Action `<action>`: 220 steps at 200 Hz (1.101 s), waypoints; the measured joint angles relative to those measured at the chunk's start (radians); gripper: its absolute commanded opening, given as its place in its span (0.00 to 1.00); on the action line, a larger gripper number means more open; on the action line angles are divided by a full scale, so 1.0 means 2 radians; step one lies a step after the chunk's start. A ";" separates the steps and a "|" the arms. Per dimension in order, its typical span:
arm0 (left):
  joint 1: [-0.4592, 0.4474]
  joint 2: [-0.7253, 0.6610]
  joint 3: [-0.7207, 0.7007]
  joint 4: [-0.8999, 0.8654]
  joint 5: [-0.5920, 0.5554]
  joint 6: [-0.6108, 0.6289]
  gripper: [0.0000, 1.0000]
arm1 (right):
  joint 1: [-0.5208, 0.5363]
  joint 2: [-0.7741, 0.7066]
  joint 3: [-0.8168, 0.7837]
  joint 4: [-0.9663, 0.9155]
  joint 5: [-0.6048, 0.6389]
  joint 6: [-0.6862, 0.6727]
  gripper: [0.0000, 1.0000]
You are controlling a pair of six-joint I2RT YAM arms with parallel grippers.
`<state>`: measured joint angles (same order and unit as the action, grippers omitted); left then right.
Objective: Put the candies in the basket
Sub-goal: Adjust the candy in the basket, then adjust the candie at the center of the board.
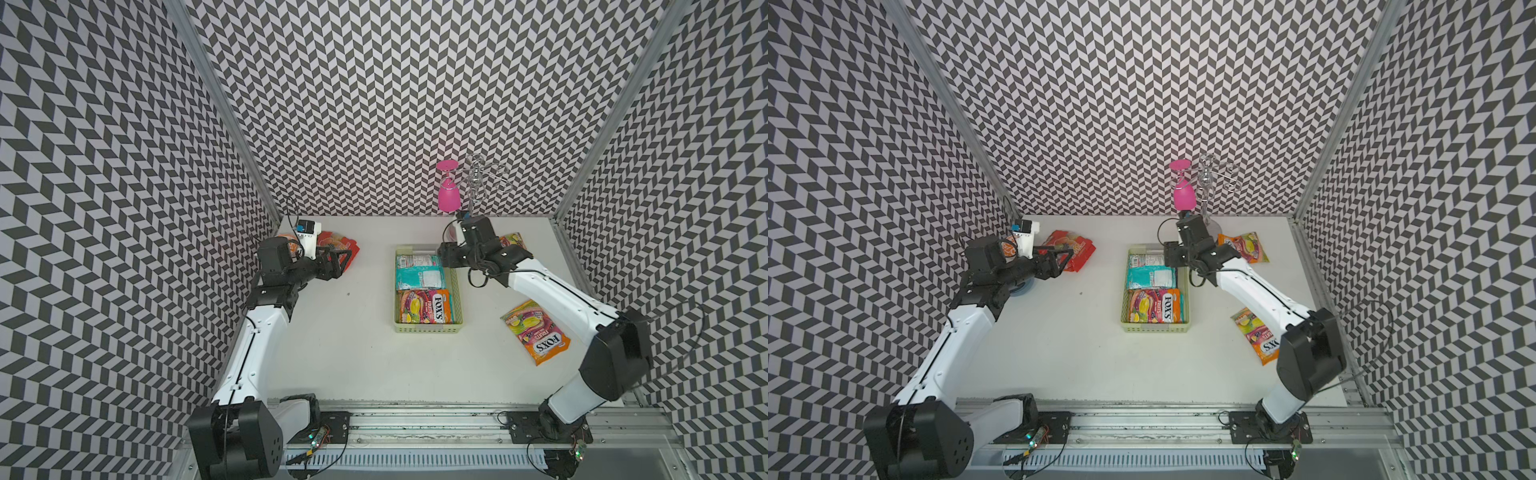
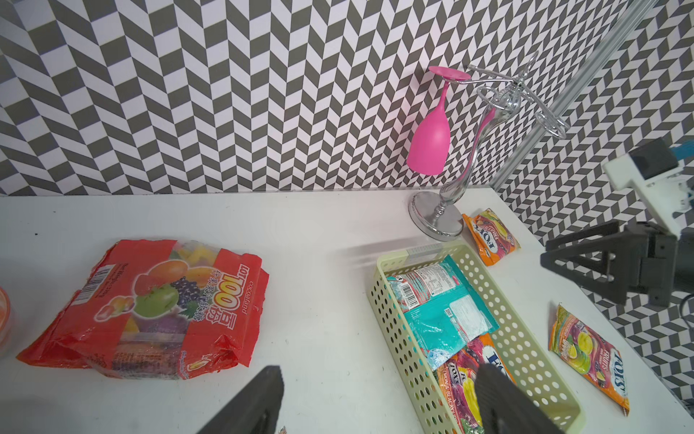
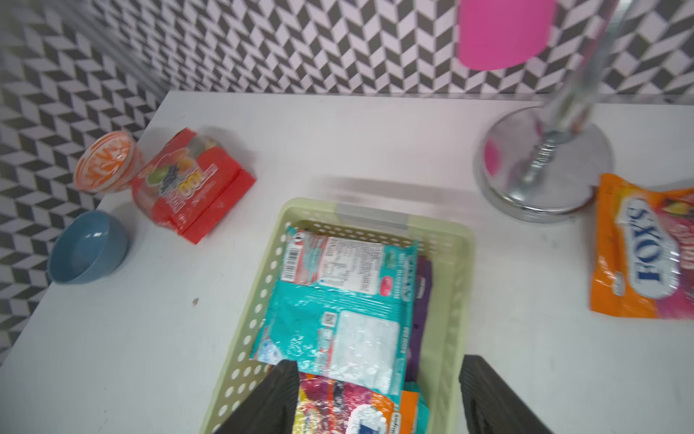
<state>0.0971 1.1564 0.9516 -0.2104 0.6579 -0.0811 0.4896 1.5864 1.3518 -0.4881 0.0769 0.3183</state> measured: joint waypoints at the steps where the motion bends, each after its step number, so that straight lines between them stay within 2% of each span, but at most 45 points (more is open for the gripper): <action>1: 0.000 0.000 0.000 0.000 0.000 0.000 0.84 | -0.003 -0.003 -0.003 -0.001 0.001 0.000 0.73; 19: 0.001 0.000 -0.001 0.001 0.002 -0.002 0.84 | -0.034 -0.028 -0.048 -0.009 0.007 0.004 0.77; 66: 0.002 0.000 -0.001 0.002 0.004 -0.004 0.84 | -0.113 -0.105 -0.182 -0.027 0.001 0.030 0.99; 108: 0.004 0.000 -0.001 0.004 0.006 -0.006 0.84 | -0.230 -0.169 -0.279 -0.014 -0.029 0.060 0.99; 131: 0.004 0.000 -0.001 0.004 0.007 -0.007 0.84 | -0.285 -0.197 -0.314 -0.014 -0.024 0.079 0.99; 183: 0.004 0.000 -0.001 0.004 0.007 -0.007 0.84 | -0.339 -0.286 -0.355 -0.015 0.017 0.147 0.99; 220: 0.006 0.001 -0.001 0.005 0.007 -0.009 0.84 | -0.367 -0.310 -0.386 -0.016 0.034 0.192 0.99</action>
<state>0.1081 1.1576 0.9489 -0.2012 0.6727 -0.0990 -0.2447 0.9668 0.5789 -0.5209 0.1455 0.7017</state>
